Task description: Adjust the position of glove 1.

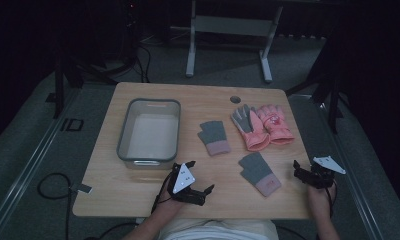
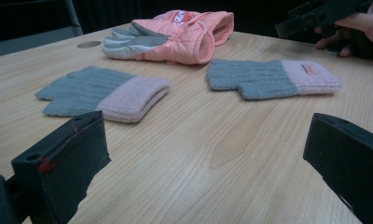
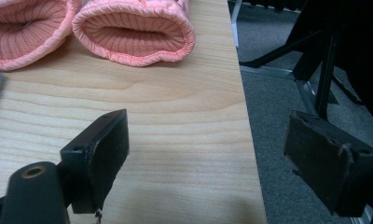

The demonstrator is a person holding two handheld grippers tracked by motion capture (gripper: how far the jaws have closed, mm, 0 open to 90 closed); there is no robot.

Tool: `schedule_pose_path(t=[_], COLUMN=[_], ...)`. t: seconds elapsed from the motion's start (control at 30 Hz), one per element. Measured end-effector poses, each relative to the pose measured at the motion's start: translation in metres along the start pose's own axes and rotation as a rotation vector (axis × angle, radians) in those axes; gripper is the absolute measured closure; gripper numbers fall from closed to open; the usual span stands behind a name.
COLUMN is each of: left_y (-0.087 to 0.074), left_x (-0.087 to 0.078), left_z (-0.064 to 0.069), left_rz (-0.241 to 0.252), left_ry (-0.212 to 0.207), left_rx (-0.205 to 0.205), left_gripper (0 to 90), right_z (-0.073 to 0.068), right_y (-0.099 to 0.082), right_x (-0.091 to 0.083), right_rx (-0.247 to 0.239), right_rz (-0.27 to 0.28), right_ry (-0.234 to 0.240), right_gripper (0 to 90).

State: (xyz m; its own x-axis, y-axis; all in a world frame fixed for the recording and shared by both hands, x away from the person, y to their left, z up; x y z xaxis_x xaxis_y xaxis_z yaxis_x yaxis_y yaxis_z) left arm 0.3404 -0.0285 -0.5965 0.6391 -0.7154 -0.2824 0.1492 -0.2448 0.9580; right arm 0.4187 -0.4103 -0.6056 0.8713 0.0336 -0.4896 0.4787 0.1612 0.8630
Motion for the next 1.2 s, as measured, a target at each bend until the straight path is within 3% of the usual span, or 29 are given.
schedule_pose_path(t=[0.23,0.33,0.53,0.57,0.7,0.87,1.0,1.07,1.2], left_y=[0.000,0.000,0.000,0.000,0.000,0.001,0.001,0.001,0.001], left_x=[0.000,0.000,0.000,-0.001,-0.001,-0.002,-0.001,-0.002,-0.002], left_z=[0.000,0.001,0.000,0.000,0.000,-0.001,0.000,0.000,0.000], left_rz=[0.002,0.001,0.006,0.006,0.006,0.017,0.018,0.017,0.018], left_ry=[-0.004,-0.006,-0.006,-0.008,-0.005,-0.005,-0.007,-0.007,-0.005], left_rx=[-0.001,0.006,-0.003,-0.004,0.003,-0.010,-0.004,-0.001,0.000], left_gripper=[0.0,0.0,0.0,0.0,0.0,0.0,0.0,0.0,0.0], right_z=[0.000,0.003,0.005,0.004,0.002,0.002,0.001,-0.001,-0.002], right_y=[0.000,-0.001,-0.003,-0.002,0.001,0.012,0.017,0.023,0.028], right_x=[0.000,0.000,0.003,0.003,0.002,-0.003,-0.006,-0.009,-0.010], right_rx=[-0.008,0.029,0.039,0.055,0.046,0.040,0.103,0.124,0.116], right_rz=[-0.005,-0.009,-0.044,-0.048,-0.078,-0.102,-0.163,-0.165,-0.175], right_ry=[-0.013,-0.008,-0.011,0.006,0.055,0.063,0.104,0.119,0.113], right_gripper=[14.0,14.1,13.0,13.1,13.3,14.4,19.0,20.1,16.8])
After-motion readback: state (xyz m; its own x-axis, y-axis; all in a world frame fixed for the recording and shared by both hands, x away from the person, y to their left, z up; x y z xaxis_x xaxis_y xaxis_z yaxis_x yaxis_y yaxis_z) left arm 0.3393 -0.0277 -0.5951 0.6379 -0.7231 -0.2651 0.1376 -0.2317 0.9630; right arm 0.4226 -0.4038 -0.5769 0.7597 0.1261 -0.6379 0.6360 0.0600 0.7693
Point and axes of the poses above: each handheld gripper's, and its own axes: x roughly forward along the jaws, y roughly out of its top, z roughly to its right, the point moved 10 cm from there along x, roughly forward along the jaws, and after that the axes turned 1 degree about y, right-handed, at the moved point
